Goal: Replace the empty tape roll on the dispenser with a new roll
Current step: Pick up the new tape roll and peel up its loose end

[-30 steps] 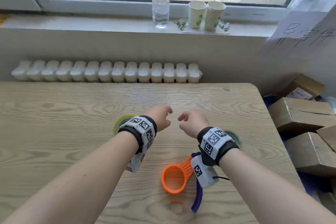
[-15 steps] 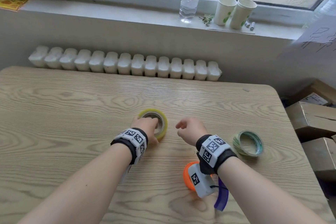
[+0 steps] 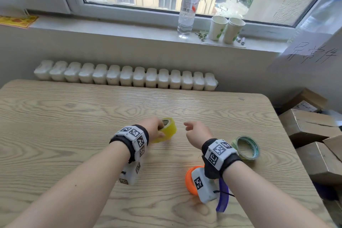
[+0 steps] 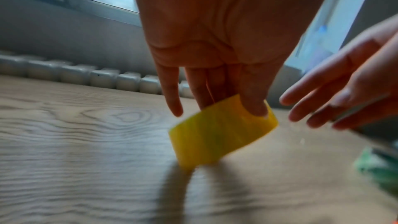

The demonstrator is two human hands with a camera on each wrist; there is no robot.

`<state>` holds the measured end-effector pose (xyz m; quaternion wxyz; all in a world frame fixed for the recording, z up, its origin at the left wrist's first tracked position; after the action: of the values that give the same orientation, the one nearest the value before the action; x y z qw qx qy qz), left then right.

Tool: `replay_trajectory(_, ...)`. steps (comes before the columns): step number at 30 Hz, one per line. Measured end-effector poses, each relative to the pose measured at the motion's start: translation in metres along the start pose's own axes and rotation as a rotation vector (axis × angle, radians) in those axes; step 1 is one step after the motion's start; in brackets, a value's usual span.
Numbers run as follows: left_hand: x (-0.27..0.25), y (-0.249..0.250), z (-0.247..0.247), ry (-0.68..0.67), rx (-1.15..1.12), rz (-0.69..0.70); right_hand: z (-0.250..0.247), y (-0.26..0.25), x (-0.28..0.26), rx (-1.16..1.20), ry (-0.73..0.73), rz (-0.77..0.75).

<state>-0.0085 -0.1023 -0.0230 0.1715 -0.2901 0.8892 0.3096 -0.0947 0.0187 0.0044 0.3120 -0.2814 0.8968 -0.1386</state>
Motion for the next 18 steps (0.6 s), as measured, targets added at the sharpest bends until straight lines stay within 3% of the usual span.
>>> replay_trajectory(5,-0.015,0.033,-0.019,0.037,-0.175,0.063,-0.034,-0.017,-0.022,0.016,0.1,-0.047)
replay_trajectory(18,-0.044,0.077,-0.058,0.168,-0.168,0.103,-0.082,-0.03,-0.066,-0.018,0.207,-0.152)
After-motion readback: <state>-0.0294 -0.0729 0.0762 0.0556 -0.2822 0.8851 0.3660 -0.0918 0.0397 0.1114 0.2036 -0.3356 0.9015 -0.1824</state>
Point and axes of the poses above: each hand's wrist, its own x-axis towards the middle knuckle, its own z-axis out of the palm, y = z × x, the point moved 10 cm from there along x, towards the middle knuckle, and after that the axes turned 5 degrees about -x, right-handed, at the moved point
